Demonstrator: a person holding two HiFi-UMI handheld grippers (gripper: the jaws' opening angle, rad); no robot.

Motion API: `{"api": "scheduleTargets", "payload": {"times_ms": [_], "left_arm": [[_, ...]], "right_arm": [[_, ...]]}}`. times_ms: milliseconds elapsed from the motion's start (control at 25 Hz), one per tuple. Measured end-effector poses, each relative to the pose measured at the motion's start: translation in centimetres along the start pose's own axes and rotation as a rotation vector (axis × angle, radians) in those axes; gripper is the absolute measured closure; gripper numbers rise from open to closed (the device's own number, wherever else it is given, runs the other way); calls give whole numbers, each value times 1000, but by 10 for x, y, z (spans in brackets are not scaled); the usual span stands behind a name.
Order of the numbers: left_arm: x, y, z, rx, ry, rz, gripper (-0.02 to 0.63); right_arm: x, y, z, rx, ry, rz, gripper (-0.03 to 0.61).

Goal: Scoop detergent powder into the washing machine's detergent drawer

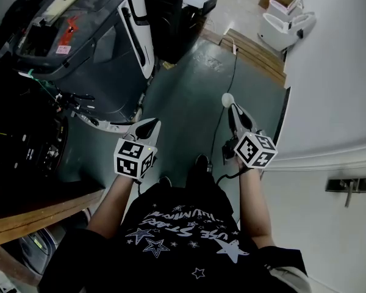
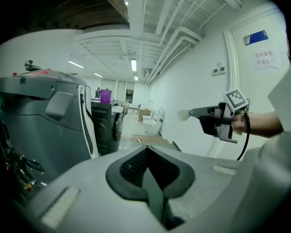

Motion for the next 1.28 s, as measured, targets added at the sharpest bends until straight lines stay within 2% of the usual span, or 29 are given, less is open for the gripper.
{"api": "scheduleTargets", "payload": {"times_ms": [200,440,720,880,1120,1280], "left_arm": [[-17,10,28,-5,6,9,614],[-51,27,103,-51,7,-1,614],[-116,43,229,-108,-1,-6,614],[-147,50,278,-146,-27,-10,614],[-167,72,318,-191,-30,-52,614],[-175,103,338,-203,-24,-77,614]], "right_arm": [[-15,-16,28,-8,-6,7,543],[-44,-67,103,-68,17,11,543],[-119,-145,219,-179,36,-1,543],[-151,-178,262,-224,36,1,543],[-172,-200,315,-262,71,-22,543],[-179,-199,355,-271,94,-17,543]]}}
Point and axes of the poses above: the fingertips, and each gripper's own axes: z forward along the fingers, y to its left, x out of its underside, the point moved 8 cm from there along -z, backward along the fingers, and after that the axes turned 14 degrees about x, right-handed, at the moved point
